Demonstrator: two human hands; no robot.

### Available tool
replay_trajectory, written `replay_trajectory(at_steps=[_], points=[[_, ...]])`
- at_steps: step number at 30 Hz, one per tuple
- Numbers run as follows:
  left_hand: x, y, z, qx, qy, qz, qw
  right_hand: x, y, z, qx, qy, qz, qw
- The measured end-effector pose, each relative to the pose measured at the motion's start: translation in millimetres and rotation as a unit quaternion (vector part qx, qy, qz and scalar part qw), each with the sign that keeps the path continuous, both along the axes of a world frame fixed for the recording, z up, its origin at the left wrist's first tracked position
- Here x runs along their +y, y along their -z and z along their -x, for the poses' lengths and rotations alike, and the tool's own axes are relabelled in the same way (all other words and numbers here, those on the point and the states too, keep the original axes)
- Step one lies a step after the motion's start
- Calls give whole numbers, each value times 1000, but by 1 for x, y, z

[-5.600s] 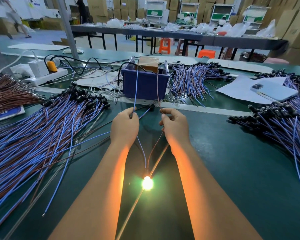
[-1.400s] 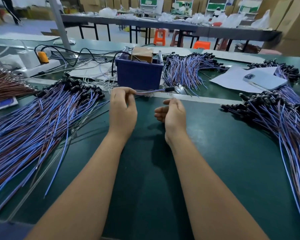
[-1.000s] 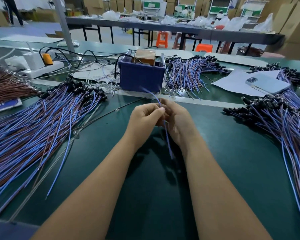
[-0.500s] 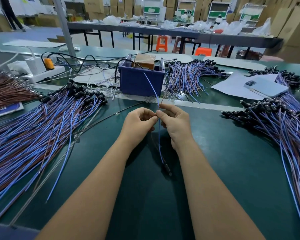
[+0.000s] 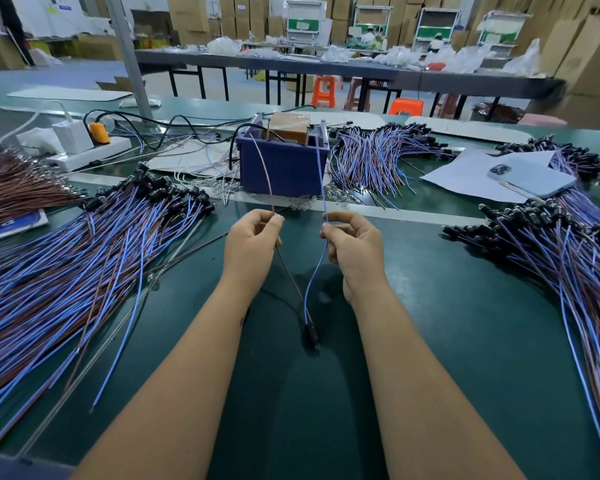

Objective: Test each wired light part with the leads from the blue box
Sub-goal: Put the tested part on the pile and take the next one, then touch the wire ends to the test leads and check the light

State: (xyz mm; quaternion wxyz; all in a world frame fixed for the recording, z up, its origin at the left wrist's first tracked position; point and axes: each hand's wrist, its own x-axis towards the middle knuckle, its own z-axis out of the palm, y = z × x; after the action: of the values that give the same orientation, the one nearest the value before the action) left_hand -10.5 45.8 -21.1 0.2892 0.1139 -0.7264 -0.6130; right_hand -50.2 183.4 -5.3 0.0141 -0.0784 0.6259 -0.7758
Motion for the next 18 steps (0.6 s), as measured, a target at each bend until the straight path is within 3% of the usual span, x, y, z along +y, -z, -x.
replay_trajectory(at_steps=[18], points=[[-1,7,2,-12,-47,91,995,-4,4,2,5,9,-64,998]])
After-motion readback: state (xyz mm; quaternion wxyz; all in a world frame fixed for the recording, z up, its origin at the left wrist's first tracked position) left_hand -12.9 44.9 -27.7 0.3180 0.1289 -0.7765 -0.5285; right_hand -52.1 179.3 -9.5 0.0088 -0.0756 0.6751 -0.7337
